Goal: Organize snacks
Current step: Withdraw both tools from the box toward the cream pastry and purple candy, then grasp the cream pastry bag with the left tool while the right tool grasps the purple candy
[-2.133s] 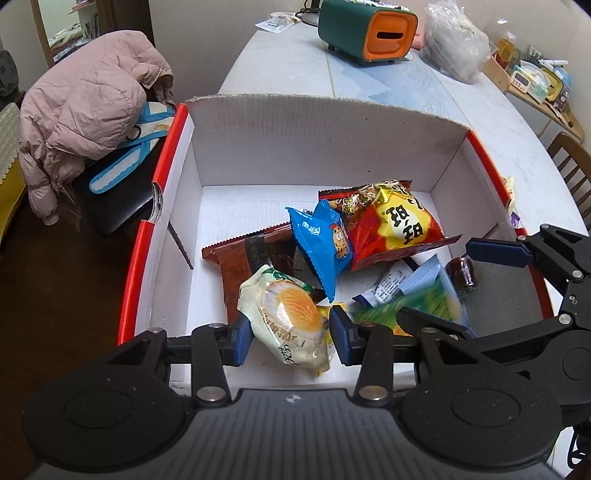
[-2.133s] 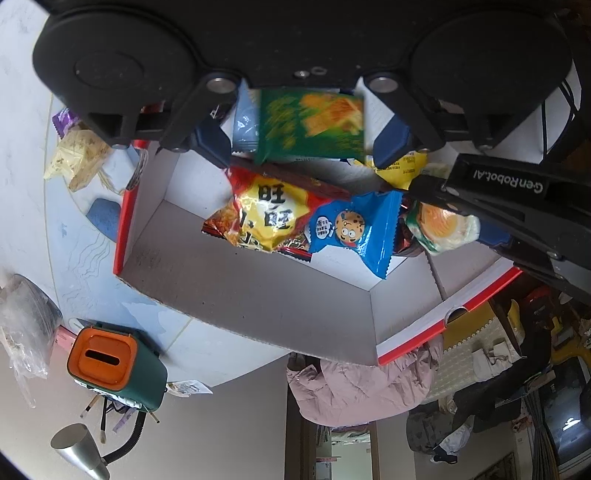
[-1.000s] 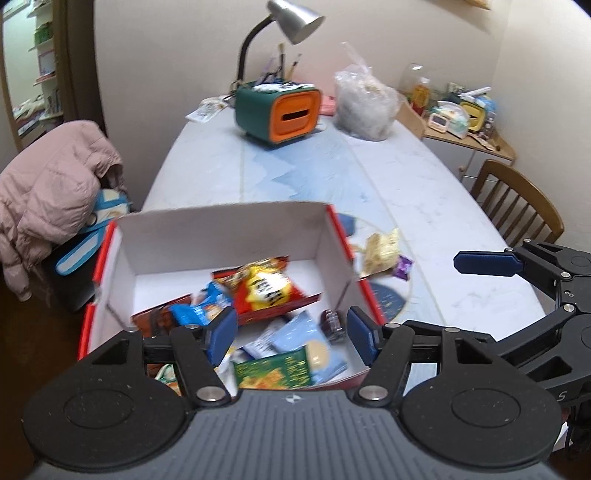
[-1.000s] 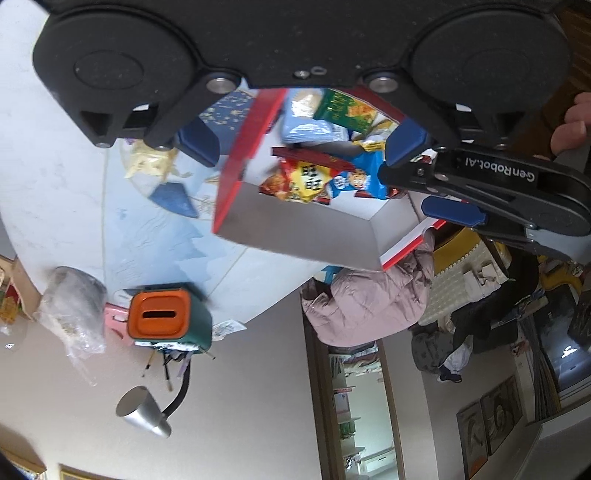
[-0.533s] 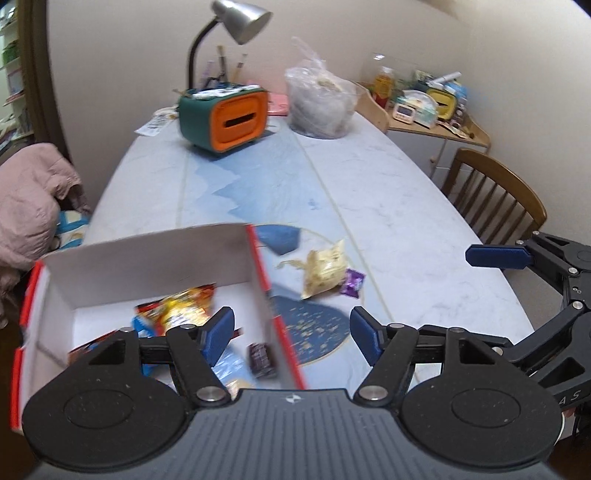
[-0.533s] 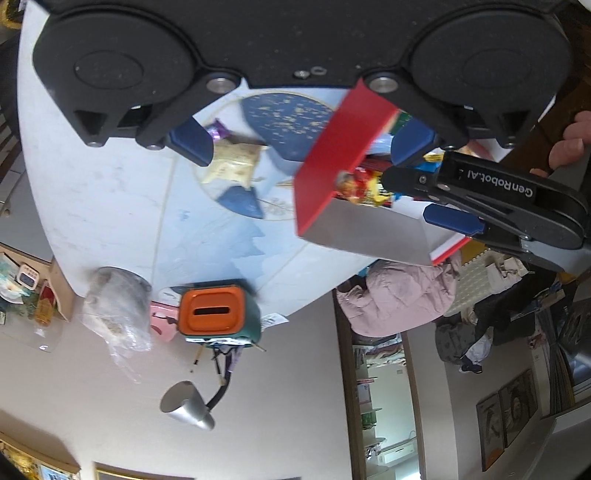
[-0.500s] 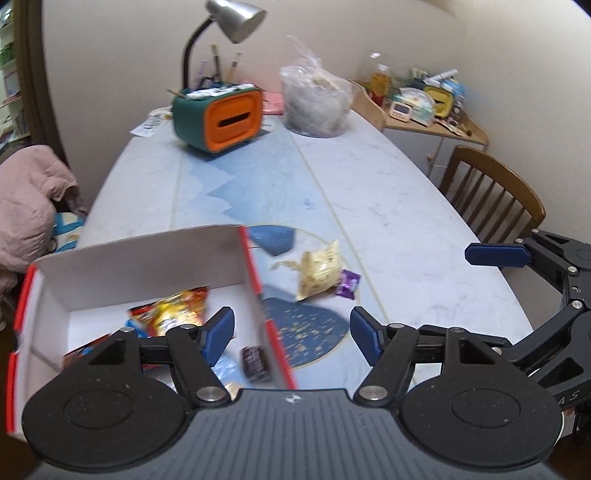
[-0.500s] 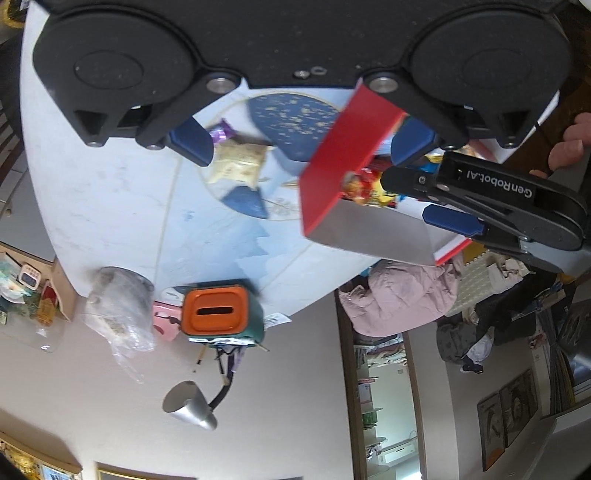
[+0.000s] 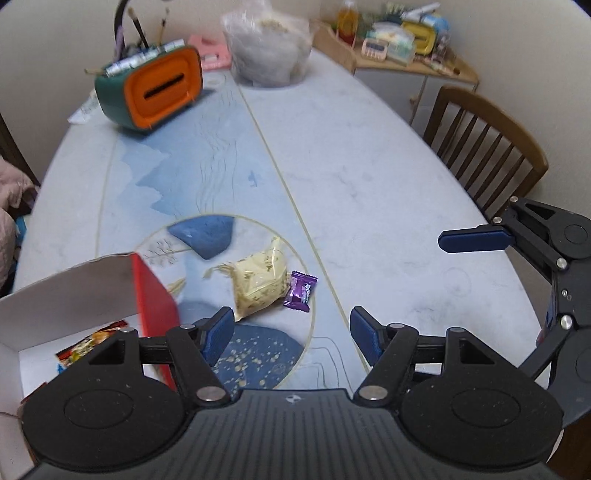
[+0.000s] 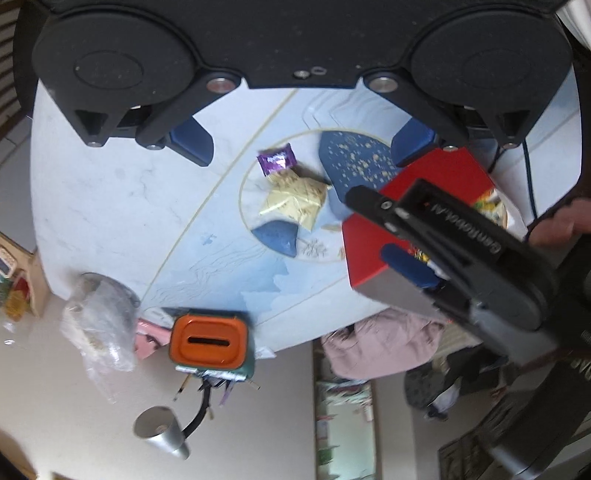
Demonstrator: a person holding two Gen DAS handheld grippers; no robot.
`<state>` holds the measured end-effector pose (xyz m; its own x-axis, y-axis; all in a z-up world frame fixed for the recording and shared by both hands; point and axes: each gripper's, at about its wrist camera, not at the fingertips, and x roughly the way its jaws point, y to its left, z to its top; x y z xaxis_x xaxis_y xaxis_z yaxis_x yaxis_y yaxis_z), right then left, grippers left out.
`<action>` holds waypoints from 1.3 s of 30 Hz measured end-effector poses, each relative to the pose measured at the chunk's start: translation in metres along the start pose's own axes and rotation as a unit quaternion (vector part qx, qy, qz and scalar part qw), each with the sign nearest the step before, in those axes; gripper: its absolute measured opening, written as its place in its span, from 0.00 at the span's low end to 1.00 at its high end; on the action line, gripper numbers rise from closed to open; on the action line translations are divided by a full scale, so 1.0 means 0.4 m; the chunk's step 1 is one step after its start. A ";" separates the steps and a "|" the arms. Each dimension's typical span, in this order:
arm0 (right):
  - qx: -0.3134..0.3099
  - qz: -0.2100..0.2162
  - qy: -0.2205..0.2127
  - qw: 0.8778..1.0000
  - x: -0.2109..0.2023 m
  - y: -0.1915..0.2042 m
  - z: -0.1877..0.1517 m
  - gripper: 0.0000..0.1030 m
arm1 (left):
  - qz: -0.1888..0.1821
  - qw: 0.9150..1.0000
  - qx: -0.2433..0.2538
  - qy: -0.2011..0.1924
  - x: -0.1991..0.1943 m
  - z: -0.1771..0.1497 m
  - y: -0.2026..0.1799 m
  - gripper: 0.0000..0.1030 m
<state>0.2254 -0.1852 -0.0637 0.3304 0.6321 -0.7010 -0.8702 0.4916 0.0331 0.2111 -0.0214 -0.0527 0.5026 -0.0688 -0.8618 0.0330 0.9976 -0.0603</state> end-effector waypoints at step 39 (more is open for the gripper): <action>-0.042 0.031 0.051 0.997 0.364 -0.073 -0.032 0.58 | 0.005 0.971 -0.209 0.114 0.362 0.085 0.142 0.65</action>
<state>0.2942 -0.1154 -0.1760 0.2394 0.5931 -0.7687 -0.9165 0.3993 0.0226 0.3149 0.0253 -0.1637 0.2959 -0.1055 -0.9494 -0.3482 0.9136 -0.2101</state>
